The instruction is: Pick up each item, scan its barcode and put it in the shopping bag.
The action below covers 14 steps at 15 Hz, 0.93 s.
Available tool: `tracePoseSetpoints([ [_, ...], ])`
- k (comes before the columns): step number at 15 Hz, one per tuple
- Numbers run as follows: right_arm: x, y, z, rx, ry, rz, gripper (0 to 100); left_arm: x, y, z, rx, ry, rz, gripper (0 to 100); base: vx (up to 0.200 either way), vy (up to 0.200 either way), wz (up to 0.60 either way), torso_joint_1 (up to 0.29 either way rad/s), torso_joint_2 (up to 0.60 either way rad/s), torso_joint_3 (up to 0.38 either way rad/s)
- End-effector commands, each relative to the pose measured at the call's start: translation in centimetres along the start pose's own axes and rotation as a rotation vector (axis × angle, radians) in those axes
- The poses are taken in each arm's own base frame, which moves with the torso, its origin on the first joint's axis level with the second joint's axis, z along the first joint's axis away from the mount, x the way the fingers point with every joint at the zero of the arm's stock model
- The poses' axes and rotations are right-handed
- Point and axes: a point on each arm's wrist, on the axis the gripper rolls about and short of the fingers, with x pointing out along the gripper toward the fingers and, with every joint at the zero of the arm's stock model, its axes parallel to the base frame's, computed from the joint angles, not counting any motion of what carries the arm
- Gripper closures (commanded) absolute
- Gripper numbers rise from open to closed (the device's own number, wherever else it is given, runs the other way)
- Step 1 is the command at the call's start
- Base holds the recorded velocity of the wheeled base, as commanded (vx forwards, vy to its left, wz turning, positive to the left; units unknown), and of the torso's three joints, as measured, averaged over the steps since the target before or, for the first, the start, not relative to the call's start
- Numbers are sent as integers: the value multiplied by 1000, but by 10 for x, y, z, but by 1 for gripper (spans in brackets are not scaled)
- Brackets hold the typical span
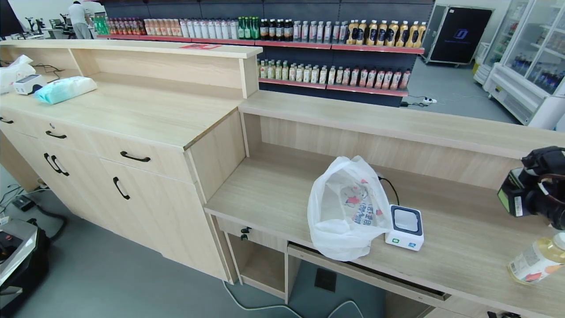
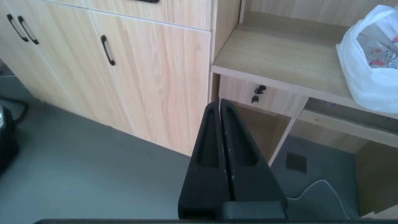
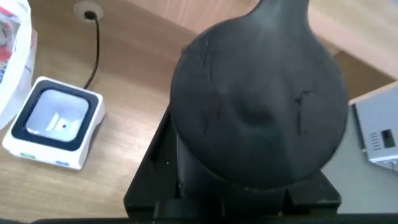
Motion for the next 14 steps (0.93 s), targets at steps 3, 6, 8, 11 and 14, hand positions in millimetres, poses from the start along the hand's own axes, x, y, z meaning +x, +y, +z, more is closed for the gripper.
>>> tracePoseSetpoints([
  [3, 25, 7, 29, -28, -102, -1, 100, 0, 0, 0, 0, 0, 3, 100, 0, 0, 600, -2, -1, 2],
  [6, 59, 42, 31, -29, -101, 76, 100, 0, 0, 0, 0, 0, 3, 100, 0, 0, 400, 3, 2, 2],
  [8, 81, 67, 7, -14, -33, 169, 100, 0, 0, 0, 0, 0, 1, 100, 0, 0, 0, 0, 0, 0],
  [11, 91, 91, -26, 8, 65, 256, 100, 0, 0, 0, 0, 0, 3, 100, 0, 0, 0, 0, 0, 0],
  [14, 117, 102, -40, 102, 119, 271, 100, 0, 0, 0, 0, 0, 1, 100, 0, 0, 0, 0, 0, 0],
])
